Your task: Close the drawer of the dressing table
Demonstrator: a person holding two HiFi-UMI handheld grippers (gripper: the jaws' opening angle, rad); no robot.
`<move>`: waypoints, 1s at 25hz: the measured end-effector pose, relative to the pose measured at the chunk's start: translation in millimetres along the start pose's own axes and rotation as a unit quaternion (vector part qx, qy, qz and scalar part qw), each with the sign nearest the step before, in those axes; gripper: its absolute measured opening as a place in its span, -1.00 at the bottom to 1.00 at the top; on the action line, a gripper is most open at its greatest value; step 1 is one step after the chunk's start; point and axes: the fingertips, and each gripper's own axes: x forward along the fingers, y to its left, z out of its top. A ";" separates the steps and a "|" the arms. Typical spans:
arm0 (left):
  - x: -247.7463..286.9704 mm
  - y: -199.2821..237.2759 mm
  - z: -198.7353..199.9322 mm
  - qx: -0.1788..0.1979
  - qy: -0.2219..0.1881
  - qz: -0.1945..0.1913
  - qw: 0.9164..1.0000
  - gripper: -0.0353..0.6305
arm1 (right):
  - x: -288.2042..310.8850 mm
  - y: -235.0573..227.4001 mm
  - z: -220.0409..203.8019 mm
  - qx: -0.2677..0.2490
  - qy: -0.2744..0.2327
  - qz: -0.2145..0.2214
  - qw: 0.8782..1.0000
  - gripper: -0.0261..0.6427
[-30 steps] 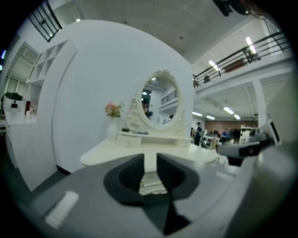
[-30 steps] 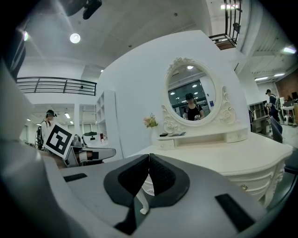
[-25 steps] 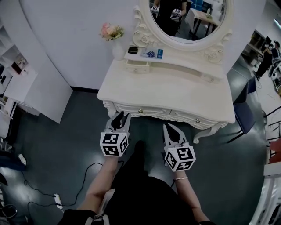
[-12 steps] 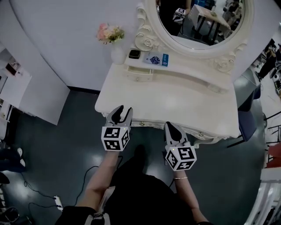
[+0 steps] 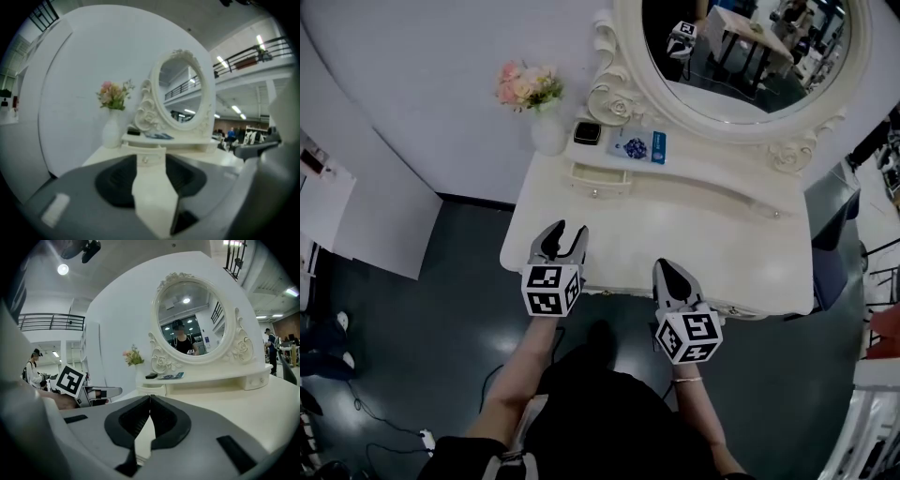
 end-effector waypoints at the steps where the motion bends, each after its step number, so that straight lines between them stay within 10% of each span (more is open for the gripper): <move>1: 5.6 2.4 0.7 -0.001 0.002 -0.001 1.000 -0.31 | 5.1 -1.8 1.1 0.000 0.001 -0.001 1.000 -0.91; 25: 102.7 13.5 -11.2 0.029 0.059 0.012 0.998 -0.23 | 63.8 -24.3 25.4 -0.007 0.004 0.001 1.000 -0.91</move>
